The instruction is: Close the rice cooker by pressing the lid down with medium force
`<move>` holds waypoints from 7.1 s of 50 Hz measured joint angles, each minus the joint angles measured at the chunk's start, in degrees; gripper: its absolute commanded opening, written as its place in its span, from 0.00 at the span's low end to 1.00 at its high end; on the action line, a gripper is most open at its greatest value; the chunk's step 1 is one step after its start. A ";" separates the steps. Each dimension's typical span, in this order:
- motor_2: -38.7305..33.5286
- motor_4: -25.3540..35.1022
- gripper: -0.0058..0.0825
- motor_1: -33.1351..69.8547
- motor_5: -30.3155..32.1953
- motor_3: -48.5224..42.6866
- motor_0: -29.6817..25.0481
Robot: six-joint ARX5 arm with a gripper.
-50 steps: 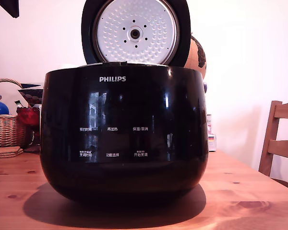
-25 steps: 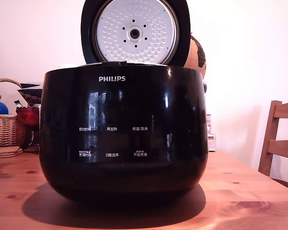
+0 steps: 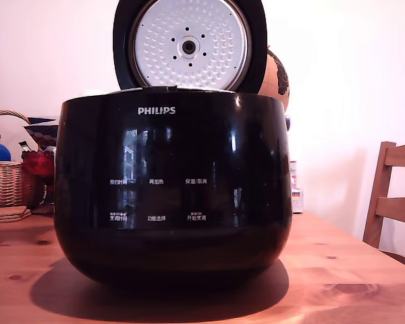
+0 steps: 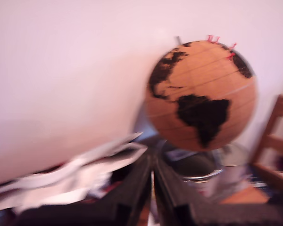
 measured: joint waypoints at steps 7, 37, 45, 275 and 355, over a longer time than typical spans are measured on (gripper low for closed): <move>4.48 4.72 0.04 4.26 -5.25 -0.61 0.00; 19.41 23.96 0.04 18.73 -21.75 -8.74 -0.07; 19.41 27.28 0.04 20.06 -23.02 -9.29 -0.04; -63.69 -11.85 0.04 -30.71 3.82 23.93 -25.00; -53.05 -18.97 0.04 -43.10 7.08 21.92 -18.12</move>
